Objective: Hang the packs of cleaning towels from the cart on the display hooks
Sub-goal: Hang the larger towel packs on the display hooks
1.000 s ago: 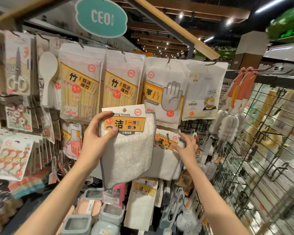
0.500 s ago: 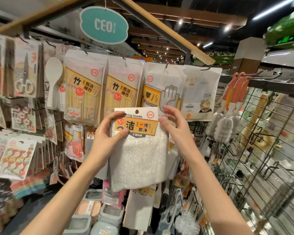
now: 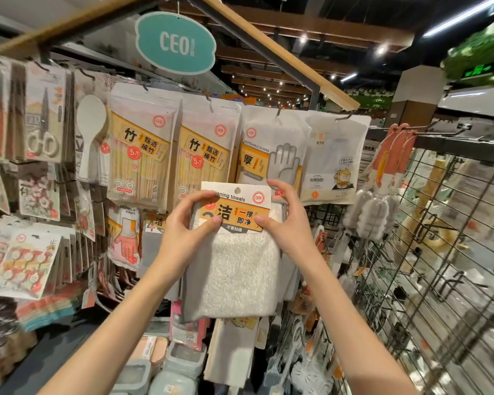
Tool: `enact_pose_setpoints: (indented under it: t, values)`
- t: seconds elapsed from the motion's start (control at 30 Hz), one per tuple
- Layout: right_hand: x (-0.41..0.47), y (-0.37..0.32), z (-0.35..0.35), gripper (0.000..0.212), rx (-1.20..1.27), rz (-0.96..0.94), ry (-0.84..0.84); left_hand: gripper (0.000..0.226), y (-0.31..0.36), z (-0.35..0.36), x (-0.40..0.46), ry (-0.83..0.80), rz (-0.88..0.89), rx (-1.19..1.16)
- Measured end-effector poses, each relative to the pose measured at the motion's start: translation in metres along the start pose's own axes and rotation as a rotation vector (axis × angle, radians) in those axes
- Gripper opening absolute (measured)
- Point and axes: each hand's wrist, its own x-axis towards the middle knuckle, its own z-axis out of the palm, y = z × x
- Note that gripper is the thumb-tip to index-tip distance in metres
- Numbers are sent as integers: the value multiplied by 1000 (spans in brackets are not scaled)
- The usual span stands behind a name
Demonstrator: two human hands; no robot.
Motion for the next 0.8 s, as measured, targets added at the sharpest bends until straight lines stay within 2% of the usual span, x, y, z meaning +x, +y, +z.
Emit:
enact_pose_setpoints:
  t: [0.23,0.4,0.63,0.8]
  values:
    - [2,22,-9,58,32,55,87,36,-12,-4,11,47,-58,14]
    - [-7,53,-13,57,40,144,97,35,-36,-1,14,-141,-158,123]
    - [-18,106,-9,59,29,307,183,43,-72,19,11,-279,-303,161]
    - [-21,138,-12,57,-10,377,223,57,-94,36,11,-358,-402,203]
